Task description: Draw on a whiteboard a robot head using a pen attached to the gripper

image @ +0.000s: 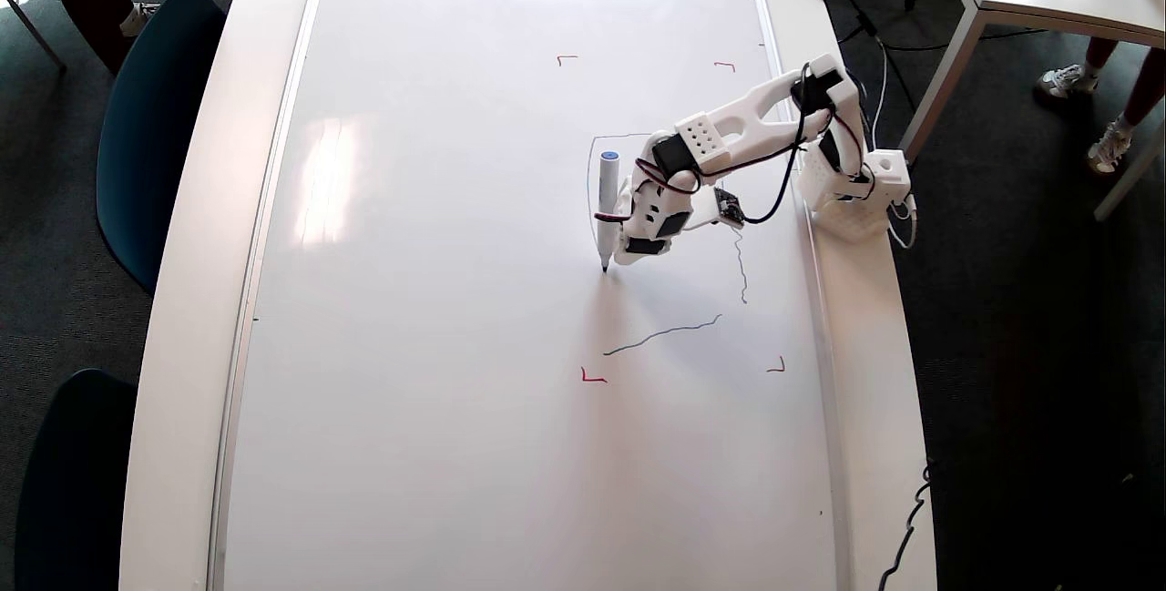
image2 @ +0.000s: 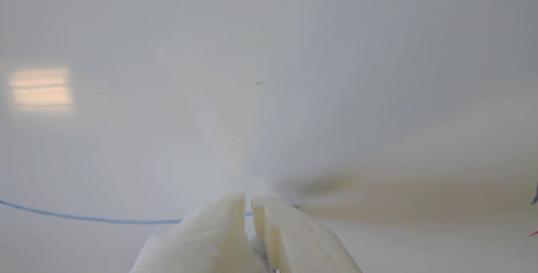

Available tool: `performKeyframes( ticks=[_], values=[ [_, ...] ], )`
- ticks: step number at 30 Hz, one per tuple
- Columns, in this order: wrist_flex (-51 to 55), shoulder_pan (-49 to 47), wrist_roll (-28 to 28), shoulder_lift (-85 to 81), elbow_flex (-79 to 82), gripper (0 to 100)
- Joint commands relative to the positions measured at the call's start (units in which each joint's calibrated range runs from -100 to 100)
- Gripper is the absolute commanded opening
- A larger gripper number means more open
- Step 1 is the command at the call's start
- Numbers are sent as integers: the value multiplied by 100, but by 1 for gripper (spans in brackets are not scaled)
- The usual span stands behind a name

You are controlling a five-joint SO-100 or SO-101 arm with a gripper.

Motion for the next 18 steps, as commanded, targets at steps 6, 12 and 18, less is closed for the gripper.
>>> performKeyframes(
  ticks=[6,12,18],
  values=[
    [557,-655,-372,797,-1254,1],
    [861,-1017,-585,1421,-2316,1],
    [835,-1289,-601,1590,-2443,1]
  ],
)
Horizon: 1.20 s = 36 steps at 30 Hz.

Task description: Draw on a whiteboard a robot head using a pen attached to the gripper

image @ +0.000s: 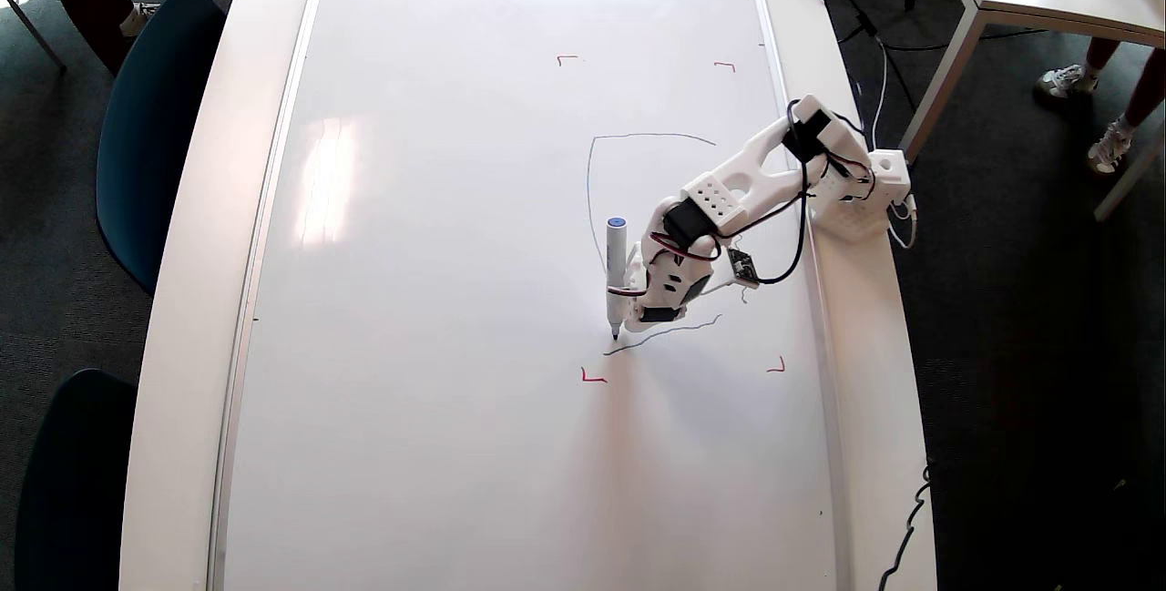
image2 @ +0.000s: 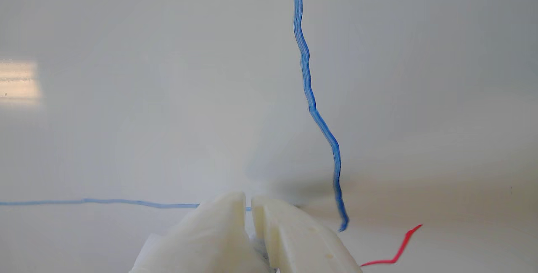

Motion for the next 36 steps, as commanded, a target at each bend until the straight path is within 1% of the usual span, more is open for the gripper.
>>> performKeyframes(
  ticks=[1,5,10,13,14,19,23,24,27,36],
  values=[
    [56,-170,-31,124,-11,1],
    [100,-133,-31,14,-130,1],
    [864,37,-26,-626,-593,1],
    [1081,118,-15,-1098,-447,1],
    [1099,192,-10,-1402,-102,1],
    [1029,317,-10,-2177,1206,1],
    [1012,302,-15,-2362,1705,1],
    [777,288,-42,-2388,1878,1],
    [447,310,-36,-2388,2096,1],
    [421,332,-26,-2379,2432,1]
  ],
)
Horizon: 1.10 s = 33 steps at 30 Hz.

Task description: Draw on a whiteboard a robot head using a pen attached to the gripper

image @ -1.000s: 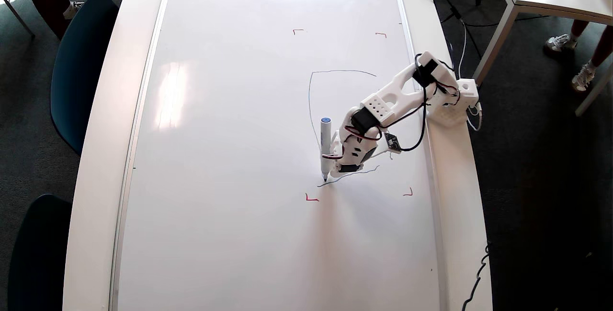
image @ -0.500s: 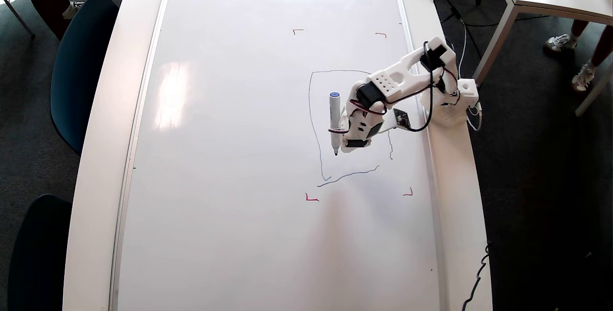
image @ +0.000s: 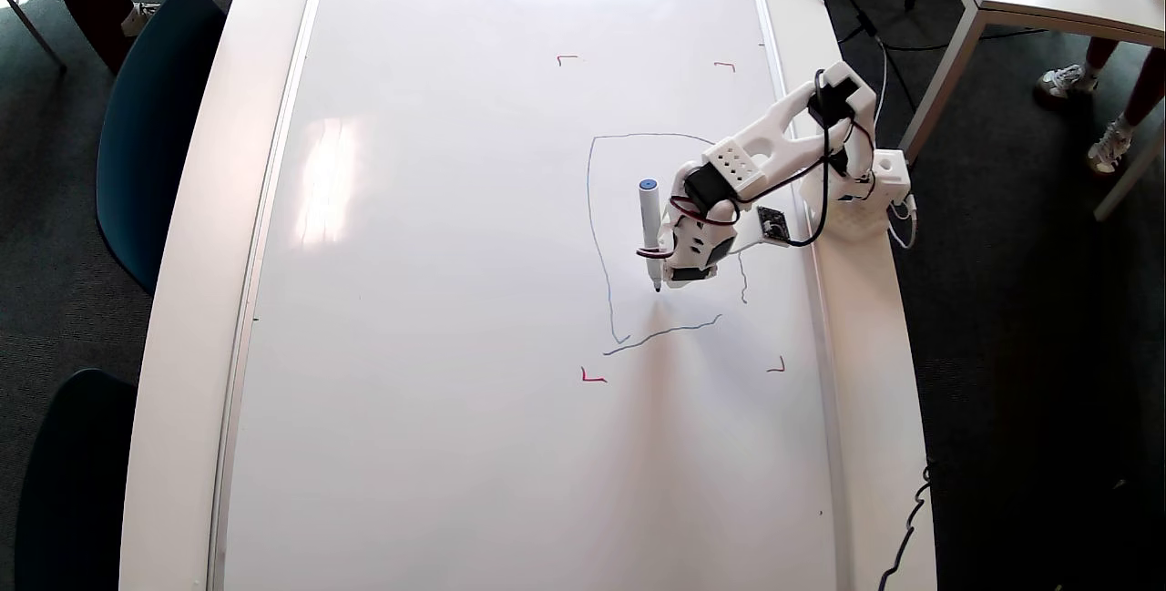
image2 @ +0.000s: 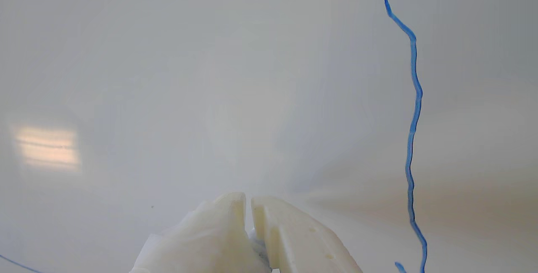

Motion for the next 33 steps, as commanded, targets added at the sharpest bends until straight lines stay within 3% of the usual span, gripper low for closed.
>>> performKeyframes(
  ticks=[1,33],
  values=[
    [-24,30,11,-341,9,1],
    [-875,303,17,536,-218,1]
  ],
)
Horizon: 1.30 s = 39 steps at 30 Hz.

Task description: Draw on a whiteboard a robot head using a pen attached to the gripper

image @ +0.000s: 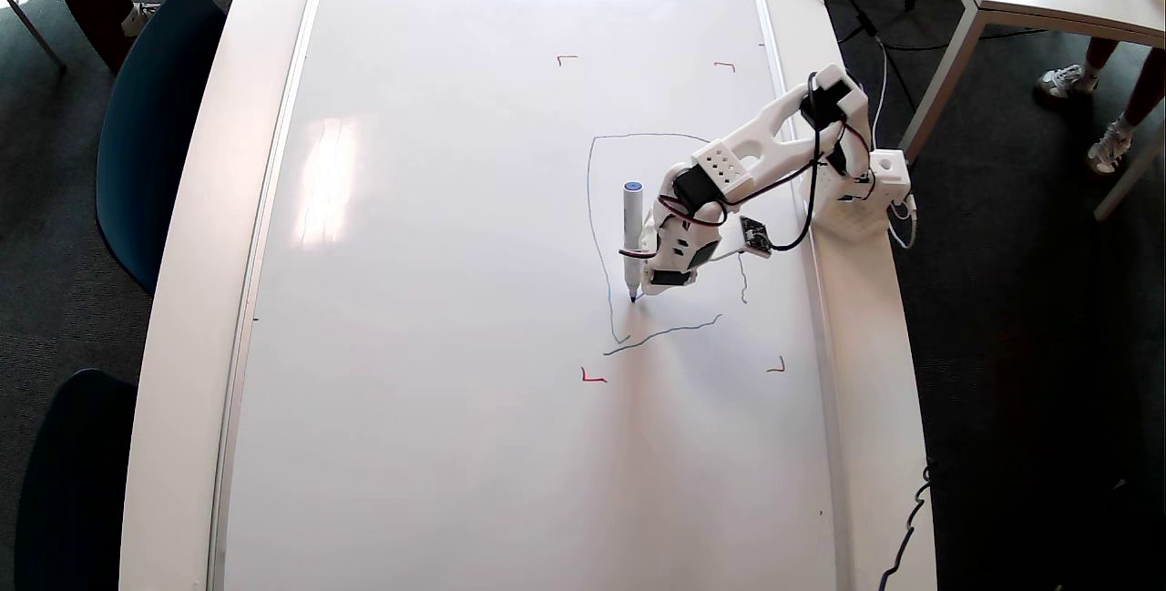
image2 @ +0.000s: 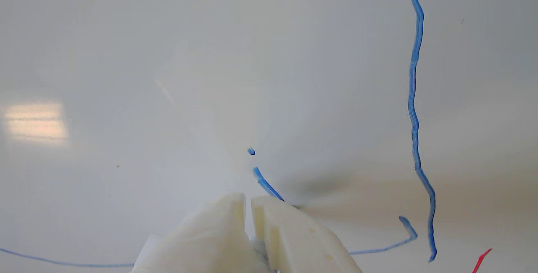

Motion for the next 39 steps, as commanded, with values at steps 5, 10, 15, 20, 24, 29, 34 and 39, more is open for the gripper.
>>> performKeyframes(
  ticks=[5,10,15,20,24,29,34,39],
  values=[
    [50,295,22,-20,-155,1],
    [102,406,150,-54,-91,1],
    [458,546,304,-71,-100,1],
    [536,598,384,-433,272,1],
    [458,620,442,-686,799,1],
    [458,598,442,-1031,1271,1],
    [458,502,442,-1225,1526,1],
    [458,332,410,-1251,1544,1]
  ],
)
